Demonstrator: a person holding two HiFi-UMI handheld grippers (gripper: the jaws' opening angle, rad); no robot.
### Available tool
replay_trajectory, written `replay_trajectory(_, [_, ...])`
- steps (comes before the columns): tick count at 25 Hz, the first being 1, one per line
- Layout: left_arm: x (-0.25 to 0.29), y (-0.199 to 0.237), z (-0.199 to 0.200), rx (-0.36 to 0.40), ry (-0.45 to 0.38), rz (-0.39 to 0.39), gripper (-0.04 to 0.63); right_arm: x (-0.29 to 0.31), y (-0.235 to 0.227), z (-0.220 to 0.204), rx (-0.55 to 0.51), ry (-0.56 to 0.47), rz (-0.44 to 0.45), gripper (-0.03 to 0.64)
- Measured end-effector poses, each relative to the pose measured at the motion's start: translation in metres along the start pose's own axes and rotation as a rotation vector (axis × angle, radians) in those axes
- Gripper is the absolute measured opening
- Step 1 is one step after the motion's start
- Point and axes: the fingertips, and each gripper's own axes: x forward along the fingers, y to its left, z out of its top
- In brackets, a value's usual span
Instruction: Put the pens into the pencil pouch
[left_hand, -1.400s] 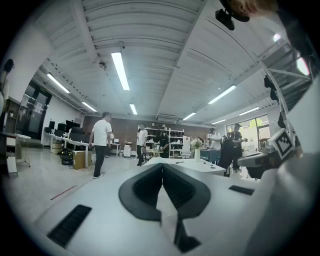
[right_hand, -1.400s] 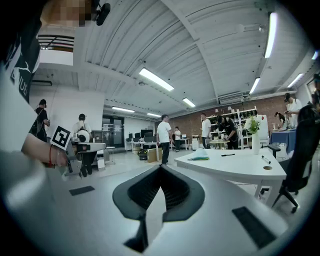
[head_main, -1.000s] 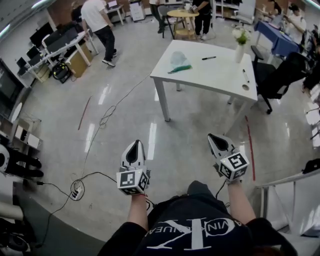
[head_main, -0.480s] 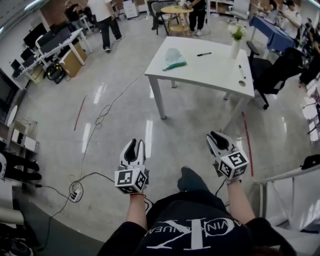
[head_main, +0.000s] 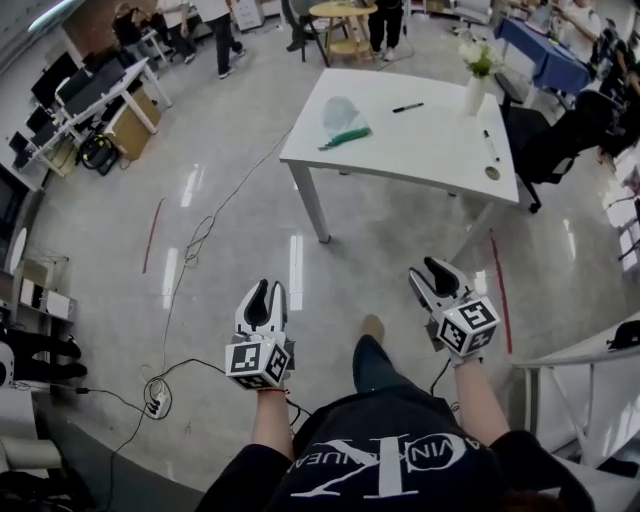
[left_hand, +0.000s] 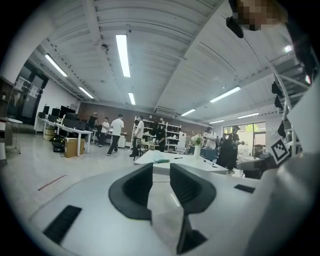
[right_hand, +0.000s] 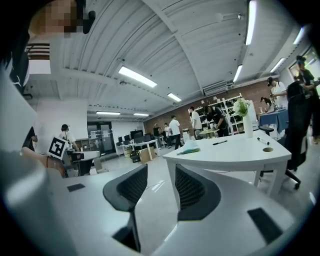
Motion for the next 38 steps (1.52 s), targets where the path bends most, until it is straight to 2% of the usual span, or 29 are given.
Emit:
replay_trajectory(7, [0.082,0.024,0.013,-0.007,0.003,-0.027,0.097,0.061,-0.034,0.014,0.01,0.024,-0.008,0.176])
replay_trajectory(14, [0.163,0.02,0.015,0.001,0.039,-0.095,0.097,0.103,-0.076,0.02,0.042,0.053,-0.026,0.176])
replay_trajectory(21, [0.23,0.025,0.025,0.017,0.047,-0.123,0.097,0.149,-0.114,0.03,0.052,0.068,-0.021,0.176])
replay_trajectory(28, [0.271,0.035,0.039,0.025,0.028,-0.119,0.097,0.187,-0.137,0.051,0.033,0.066,0.004,0.176])
replay_trajectory(38, [0.296,0.039,0.041,0.015,0.04,-0.127,0.097,0.213,-0.151,0.063,0.033,0.068,0.02,0.178])
